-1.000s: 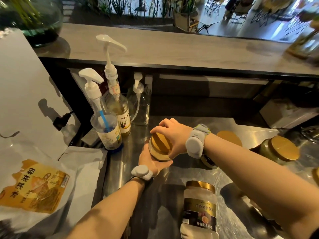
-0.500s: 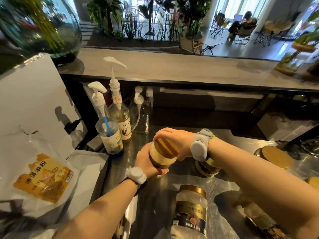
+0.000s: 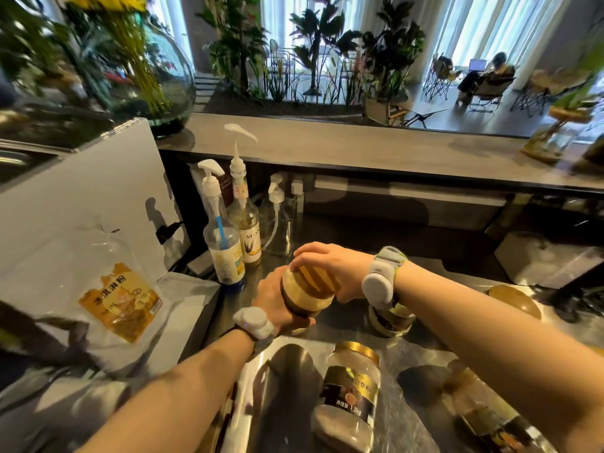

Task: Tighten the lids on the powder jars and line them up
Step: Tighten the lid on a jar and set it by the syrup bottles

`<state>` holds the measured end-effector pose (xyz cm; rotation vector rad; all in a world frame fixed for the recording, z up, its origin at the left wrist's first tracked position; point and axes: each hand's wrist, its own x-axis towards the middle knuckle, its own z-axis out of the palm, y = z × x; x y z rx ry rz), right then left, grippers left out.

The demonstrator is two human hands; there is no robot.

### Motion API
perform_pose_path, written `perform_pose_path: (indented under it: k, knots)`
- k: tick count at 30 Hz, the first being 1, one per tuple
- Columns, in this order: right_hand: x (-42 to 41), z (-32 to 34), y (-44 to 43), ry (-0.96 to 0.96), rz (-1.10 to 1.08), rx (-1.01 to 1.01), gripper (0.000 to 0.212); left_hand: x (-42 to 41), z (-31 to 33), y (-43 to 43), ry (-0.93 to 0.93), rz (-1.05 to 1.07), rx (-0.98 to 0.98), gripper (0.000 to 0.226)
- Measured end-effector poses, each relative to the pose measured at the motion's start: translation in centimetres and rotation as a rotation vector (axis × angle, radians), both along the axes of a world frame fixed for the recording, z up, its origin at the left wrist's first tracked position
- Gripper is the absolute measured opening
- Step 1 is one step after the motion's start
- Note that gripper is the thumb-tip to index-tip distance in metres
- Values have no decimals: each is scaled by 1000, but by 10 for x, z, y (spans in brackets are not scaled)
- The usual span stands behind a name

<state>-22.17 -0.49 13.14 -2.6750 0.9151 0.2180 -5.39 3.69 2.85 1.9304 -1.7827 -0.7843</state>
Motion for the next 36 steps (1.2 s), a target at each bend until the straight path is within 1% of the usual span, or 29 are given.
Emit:
perform_pose_path:
  k: [2,4,6,9,11,14,17,19,21,23,25,27,29,31,33,36]
  knots:
    - [1,4,5,24,35,-44,90,-5,13,4,10,5,54,63]
    - [2,7,9,60,68,-79,91,-9,23,10,-4,-16,17,61]
    - [-2,10,13,54,33,-42,91,-6,13,14,26,-62,3,69]
    - [-10,8,16,-22,-142,91,89,5,1,18,192,-55,-86,98]
    - [-15,7,18,-4,-227,94,91,6,1,23,220,-62,-110,108]
    - [-17,11,19,42,-223,109,104,3,9,28,249,-74,-129,107]
    - [-16,21,22,-1,-149,192,119,4,10,29,259,-87,-148,101]
    - [-15,25,23,23,-78,147,117,4,12,28,254,-90,-147,98]
    - [-12,28,25,41,-34,90,108,4,13,28,243,-87,-142,96]
    - [-11,27,25,24,-52,68,98,5,13,28,227,-85,-140,98]
    - [-12,26,25,30,-131,85,95,5,12,27,214,-87,-141,101]
    - [-13,28,27,97,-195,68,95,2,14,26,188,-98,-142,100]
    - [-14,32,30,167,-224,41,97,-2,18,28,90,-94,-118,94]
    - [-15,39,33,145,-209,69,105,-3,18,27,48,-98,-122,99]
    - [-14,43,33,110,-145,97,112,-5,16,26,16,-81,-118,103]
    - [-13,40,33,101,-98,95,107,-10,23,26,-49,-28,-107,104]
